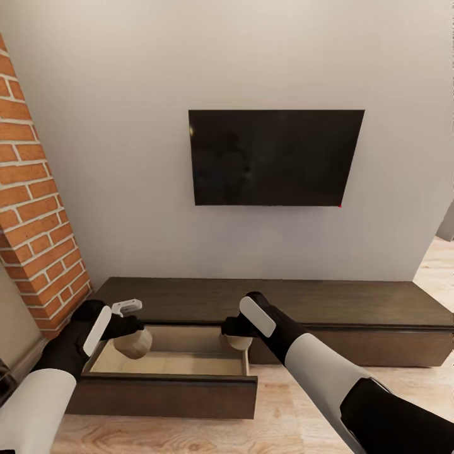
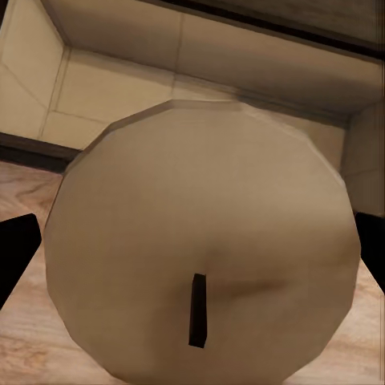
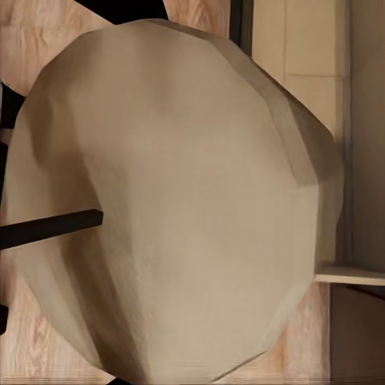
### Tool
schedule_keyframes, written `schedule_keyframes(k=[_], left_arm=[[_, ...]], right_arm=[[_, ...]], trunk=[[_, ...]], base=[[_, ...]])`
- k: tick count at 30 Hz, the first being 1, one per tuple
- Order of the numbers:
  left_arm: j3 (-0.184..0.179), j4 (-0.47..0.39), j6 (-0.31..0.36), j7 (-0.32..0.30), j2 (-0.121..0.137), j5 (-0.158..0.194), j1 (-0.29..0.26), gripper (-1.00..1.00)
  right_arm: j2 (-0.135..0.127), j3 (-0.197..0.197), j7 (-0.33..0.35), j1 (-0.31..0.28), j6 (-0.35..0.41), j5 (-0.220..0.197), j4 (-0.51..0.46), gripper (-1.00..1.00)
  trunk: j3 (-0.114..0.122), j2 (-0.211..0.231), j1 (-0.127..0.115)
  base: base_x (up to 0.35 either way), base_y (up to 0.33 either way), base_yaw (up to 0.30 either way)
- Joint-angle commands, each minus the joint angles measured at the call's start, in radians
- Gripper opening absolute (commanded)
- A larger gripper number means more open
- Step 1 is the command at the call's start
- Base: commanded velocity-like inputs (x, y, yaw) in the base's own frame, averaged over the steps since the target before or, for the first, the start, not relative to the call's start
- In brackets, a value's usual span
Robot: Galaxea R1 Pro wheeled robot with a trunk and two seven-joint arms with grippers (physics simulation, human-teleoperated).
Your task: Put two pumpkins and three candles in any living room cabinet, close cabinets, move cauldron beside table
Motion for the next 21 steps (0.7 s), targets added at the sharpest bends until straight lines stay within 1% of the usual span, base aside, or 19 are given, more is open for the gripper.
schedule_keyframes(k=[1, 5, 7, 9, 12, 15, 21], left_arm=[[0.001, -0.001, 0.004, 0.008, 0.000, 0.010, -0.001, -1.00], [-0.001, 0.012, 0.004, 0.006, -0.001, 0.010, -0.001, -1.00], [-0.009, 0.028, 0.004, 0.006, -0.001, 0.010, -0.001, -1.00], [-0.024, 0.041, 0.004, 0.007, -0.001, 0.010, -0.001, -1.00], [-0.039, 0.052, 0.004, 0.006, -0.002, 0.011, -0.001, -1.00], [-0.044, 0.055, 0.004, 0.005, -0.002, 0.011, -0.001, -1.00], [-0.047, 0.057, 0.004, 0.003, -0.001, 0.012, -0.001, -1.00]], right_arm=[[0.000, 0.003, -0.010, -0.001, -0.001, -0.011, -0.001, -1.00], [0.000, 0.003, -0.009, -0.001, -0.001, -0.012, -0.001, -1.00], [0.000, 0.003, -0.009, -0.001, -0.002, -0.012, -0.001, -1.00], [0.000, 0.003, -0.009, -0.001, -0.001, -0.016, -0.001, -1.00], [0.000, 0.003, -0.009, -0.001, -0.002, -0.031, -0.001, -1.00], [0.000, 0.003, -0.009, -0.001, -0.002, -0.037, -0.001, -1.00], [0.000, 0.003, -0.008, -0.001, -0.002, -0.039, -0.002, -1.00]], trunk=[[-0.001, -0.001, 0.000], [-0.001, -0.001, 0.000], [-0.001, -0.001, 0.000], [-0.001, -0.001, 0.000], [-0.001, -0.001, 0.000], [-0.001, -0.001, 0.000], [-0.001, -0.001, 0.000]], base=[[0.000, -0.251, 0.006], [0.000, -0.163, 0.003], [0.000, -0.056, 0.001], [0.000, -0.005, 0.000], [0.000, 0.144, 0.000], [0.000, 0.239, -0.056], [0.000, 0.275, -0.209]])
